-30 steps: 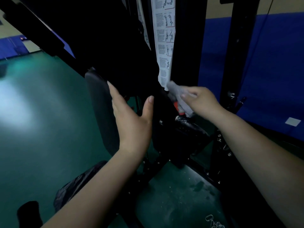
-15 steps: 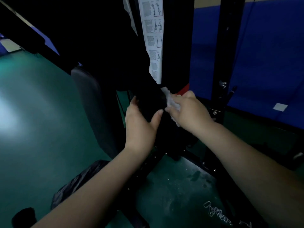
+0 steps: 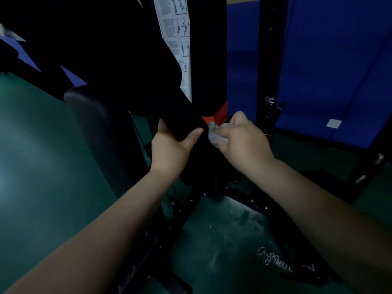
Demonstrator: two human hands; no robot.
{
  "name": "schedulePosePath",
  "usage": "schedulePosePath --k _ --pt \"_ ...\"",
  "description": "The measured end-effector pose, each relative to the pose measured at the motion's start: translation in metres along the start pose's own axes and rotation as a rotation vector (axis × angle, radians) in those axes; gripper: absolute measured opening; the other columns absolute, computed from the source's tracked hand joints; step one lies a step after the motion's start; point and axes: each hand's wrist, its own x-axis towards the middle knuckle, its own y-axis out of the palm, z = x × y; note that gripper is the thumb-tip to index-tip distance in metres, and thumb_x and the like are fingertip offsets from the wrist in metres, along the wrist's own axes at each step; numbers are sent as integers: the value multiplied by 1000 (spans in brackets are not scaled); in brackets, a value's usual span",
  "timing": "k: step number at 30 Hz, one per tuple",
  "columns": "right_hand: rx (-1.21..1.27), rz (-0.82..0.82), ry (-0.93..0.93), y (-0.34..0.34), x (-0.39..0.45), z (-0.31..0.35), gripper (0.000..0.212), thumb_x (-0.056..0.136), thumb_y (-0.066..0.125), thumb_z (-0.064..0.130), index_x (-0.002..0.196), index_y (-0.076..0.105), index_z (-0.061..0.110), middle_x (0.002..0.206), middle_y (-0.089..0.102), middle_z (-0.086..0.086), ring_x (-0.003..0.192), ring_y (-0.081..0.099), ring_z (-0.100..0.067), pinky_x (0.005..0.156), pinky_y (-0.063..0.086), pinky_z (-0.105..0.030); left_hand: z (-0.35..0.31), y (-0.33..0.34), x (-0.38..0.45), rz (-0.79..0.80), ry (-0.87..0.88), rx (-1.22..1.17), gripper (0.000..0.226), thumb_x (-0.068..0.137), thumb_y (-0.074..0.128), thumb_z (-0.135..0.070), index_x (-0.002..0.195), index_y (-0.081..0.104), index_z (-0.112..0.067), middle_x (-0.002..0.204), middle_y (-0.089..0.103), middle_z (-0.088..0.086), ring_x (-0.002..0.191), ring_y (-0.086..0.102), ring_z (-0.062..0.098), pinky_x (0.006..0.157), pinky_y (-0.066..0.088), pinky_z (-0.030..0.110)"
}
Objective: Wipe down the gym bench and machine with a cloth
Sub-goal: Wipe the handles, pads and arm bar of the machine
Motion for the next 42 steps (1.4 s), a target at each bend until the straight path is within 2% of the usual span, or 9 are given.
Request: schedulePosePath --k 5,8,15,20,23,29,33,36,42 --pt "-155 -20 -178 11 -39 4 17 84 65 24 100 67 17 99 49 -4 84 53 -24 52 43 -29 3 0 2 -2 22 -15 63 78 76 -32 129 48 -8 105 61 -7 97 59 5 68 42 -3" --pt "-200 144 -102 23 -71 5 23 84 64 24 107 68 23 104 42 -5 88 51 -24 53 44 -28 4 0 3 8 35 -33 61 78 76 -32 127 48 -9 102 60 -8 95 58 4 69 42 -3" --pt "2 -260 12 -5 -46 13 38 83 68 24 120 61 31 103 46 -8 90 49 -25 65 47 -33 9 2 5 -9 70 -50 64 78 76 -34 129 47 -10 107 62 -6 97 60 4 70 44 -1" --pt "39 -153 9 5 -19 7 33 81 67 42 110 69 27 110 49 -10 104 47 -30 86 43 -41 13 3 7 -10 70 -63 65 76 76 -39 128 48 -12 110 66 -3 99 63 7 76 48 6" --pt "133 -115 -26 7 -13 4 25 86 63 31 105 71 18 106 56 -14 98 54 -32 80 51 -44 13 4 6 -1 64 -73 66 77 76 -38 130 46 -12 111 65 -3 100 62 7 74 47 3" --pt "164 -202 -64 8 -35 -19 26 84 66 15 109 71 18 102 55 -13 95 54 -32 77 48 -39 13 7 2 -1 66 -55 66 80 73 -40 131 43 -12 113 63 -2 97 61 4 80 49 11" --pt "338 -234 263 12 -63 -51 20 90 63 15 109 70 14 110 54 -12 100 54 -23 86 36 -11 17 15 -8 12 8 -25 59 84 70 -37 129 44 -9 103 59 -6 79 58 -6 64 43 0" --pt "430 -242 392 9 -74 -69 19 93 58 24 107 69 22 112 57 -13 102 58 -20 83 36 -11 25 27 -26 -1 -45 -28 58 85 69 -35 132 41 -12 107 54 -8 94 57 6 78 47 14" --pt "496 -216 213 9 -60 -34 43 89 66 23 130 56 28 118 40 2 108 44 -5 96 33 -10 37 39 -59 34 158 139 51 82 73 -26 126 48 -18 114 48 -7 97 54 12 85 50 31"
